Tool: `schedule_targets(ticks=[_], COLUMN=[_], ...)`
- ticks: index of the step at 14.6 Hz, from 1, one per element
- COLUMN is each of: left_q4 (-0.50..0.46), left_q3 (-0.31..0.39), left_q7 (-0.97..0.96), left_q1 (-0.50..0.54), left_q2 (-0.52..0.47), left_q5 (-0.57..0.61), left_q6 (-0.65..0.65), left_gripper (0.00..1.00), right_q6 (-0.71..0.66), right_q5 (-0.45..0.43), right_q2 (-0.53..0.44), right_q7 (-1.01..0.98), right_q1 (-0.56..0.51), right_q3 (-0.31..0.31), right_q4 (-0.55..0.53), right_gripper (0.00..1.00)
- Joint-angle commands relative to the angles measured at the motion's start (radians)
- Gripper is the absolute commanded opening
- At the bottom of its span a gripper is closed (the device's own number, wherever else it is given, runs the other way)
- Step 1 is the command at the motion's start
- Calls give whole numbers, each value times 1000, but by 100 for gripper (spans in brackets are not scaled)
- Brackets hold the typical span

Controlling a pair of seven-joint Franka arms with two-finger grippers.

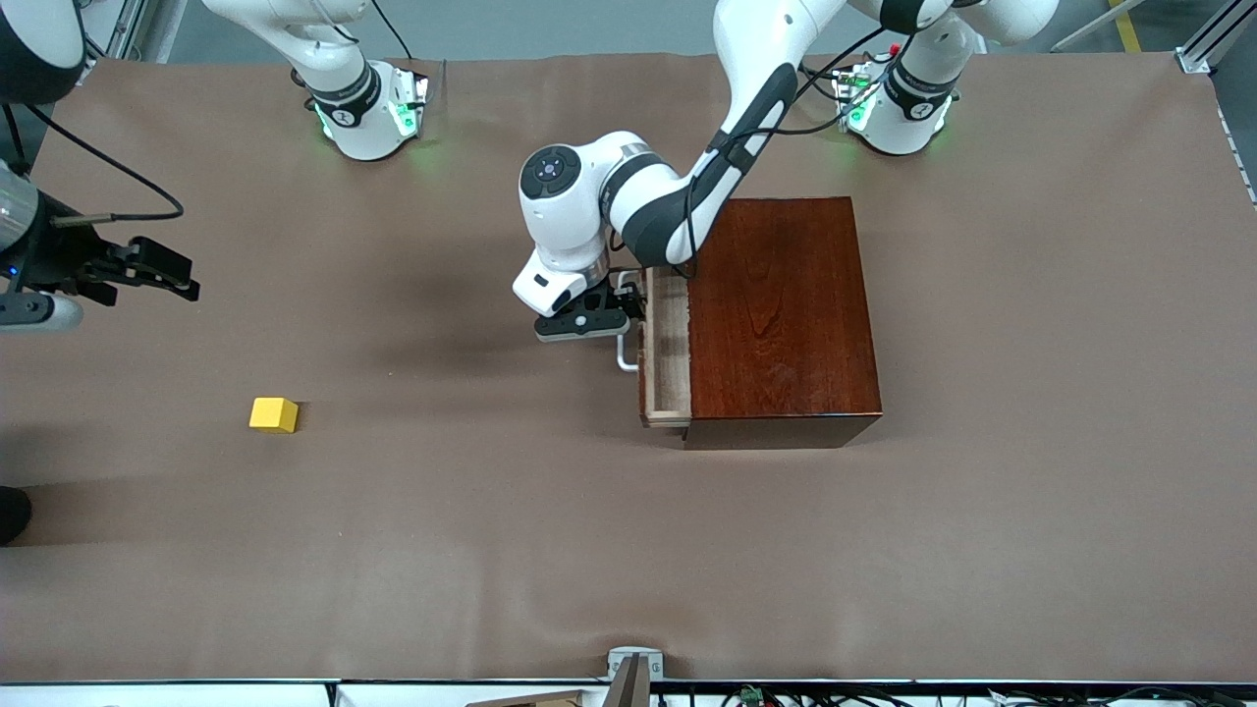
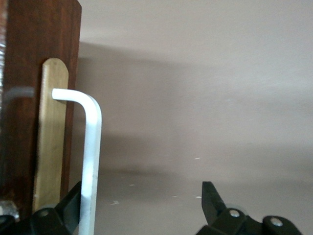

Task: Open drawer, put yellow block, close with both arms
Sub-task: 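Lower the left gripper and hook the white drawer handle, then pull the drawer open with the left gripper while the right gripper approaches the cube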

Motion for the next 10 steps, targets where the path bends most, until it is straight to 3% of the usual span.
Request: schedule_targets(ticks=[1,10], left_q4=[40,43], left_q3=[-22,-31], left_q7=[-73,-152], left_q1=[-10,-26], left_q2=[57,63], left_q5=[-29,-29], left_q6=[143,237], left_gripper=[100,100], right_q6=[-6,40], right_q5=[-3,0], right_q2=[17,79], right_q7=[2,4], right_q1=[-13,-16], right_q3=[8,8], right_q4=[20,20], right_gripper=[100,100])
